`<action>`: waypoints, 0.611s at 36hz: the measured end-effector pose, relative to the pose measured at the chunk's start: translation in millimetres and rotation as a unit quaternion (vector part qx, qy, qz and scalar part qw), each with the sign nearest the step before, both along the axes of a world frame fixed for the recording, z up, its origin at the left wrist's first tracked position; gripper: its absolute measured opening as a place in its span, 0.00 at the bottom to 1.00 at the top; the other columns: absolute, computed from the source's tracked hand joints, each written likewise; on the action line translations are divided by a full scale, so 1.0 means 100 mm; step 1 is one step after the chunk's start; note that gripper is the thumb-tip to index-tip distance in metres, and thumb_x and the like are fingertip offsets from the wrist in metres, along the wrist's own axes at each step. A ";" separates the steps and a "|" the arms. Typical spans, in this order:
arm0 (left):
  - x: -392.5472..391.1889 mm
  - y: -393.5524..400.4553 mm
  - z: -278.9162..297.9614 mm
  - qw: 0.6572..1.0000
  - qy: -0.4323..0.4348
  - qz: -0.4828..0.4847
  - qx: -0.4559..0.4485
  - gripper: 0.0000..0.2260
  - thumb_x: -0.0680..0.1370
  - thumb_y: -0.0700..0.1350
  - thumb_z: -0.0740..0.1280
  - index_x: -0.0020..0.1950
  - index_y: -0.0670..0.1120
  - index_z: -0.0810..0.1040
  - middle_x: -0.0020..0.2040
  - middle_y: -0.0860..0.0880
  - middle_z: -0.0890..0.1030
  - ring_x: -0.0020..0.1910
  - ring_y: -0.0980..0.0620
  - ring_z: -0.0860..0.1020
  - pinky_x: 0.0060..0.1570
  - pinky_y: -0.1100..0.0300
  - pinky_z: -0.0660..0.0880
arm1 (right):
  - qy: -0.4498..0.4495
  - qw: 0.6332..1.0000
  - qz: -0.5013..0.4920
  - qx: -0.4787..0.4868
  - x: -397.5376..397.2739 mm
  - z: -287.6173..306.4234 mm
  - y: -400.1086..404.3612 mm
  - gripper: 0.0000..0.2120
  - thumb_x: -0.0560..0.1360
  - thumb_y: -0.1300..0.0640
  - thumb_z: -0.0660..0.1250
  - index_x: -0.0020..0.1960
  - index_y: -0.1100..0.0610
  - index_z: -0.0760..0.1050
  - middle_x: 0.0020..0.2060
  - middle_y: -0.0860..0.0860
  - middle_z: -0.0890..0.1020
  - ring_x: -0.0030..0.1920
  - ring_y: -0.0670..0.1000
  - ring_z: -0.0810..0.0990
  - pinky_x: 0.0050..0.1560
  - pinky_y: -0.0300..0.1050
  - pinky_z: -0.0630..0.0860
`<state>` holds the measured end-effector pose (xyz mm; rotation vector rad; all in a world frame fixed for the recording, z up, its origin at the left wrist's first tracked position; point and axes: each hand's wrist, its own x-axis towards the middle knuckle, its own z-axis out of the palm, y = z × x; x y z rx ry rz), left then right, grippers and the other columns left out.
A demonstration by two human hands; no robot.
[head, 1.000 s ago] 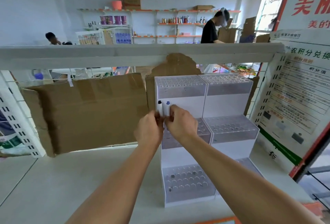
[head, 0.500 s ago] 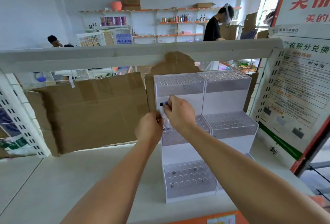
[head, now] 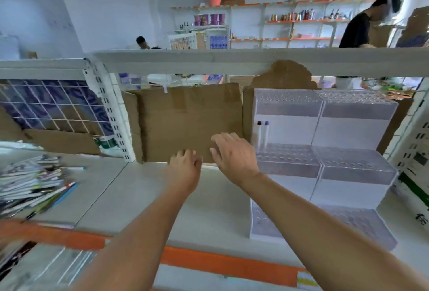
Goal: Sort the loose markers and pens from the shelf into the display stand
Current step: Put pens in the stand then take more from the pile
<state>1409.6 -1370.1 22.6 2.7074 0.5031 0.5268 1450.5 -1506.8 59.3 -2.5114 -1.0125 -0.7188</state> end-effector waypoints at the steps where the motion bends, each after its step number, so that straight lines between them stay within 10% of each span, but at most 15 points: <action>1: -0.11 0.12 0.00 1.000 0.019 0.016 0.010 0.15 0.82 0.51 0.55 0.60 0.43 0.74 0.59 0.43 0.75 0.58 0.41 0.72 0.52 0.52 0.66 | 0.016 1.000 0.009 -0.015 -0.04 -0.03 0.11 0.13 0.80 0.53 0.57 0.60 0.56 0.72 0.55 0.51 0.79 0.55 0.54 0.75 0.50 0.48 0.72; 7: -0.85 0.91 -0.07 0.985 0.119 0.111 0.049 0.22 0.82 0.57 0.49 0.73 0.48 0.63 0.73 0.48 0.66 0.70 0.46 0.64 0.66 0.52 0.62 | 0.121 0.984 0.028 -0.124 -0.33 -0.24 0.85 0.20 0.80 0.45 0.54 0.69 0.53 0.64 0.62 0.53 0.74 0.62 0.56 0.71 0.56 0.49 0.70; 22: -2.45 2.95 -0.34 0.954 0.198 0.223 0.034 0.22 0.82 0.57 0.48 0.71 0.48 0.64 0.71 0.47 0.66 0.69 0.44 0.64 0.67 0.46 0.63 | 0.188 0.950 0.120 -0.217 -1.40 -0.44 2.97 0.26 0.81 0.43 0.51 0.75 0.55 0.55 0.72 0.53 0.64 0.69 0.56 0.67 0.64 0.50 0.67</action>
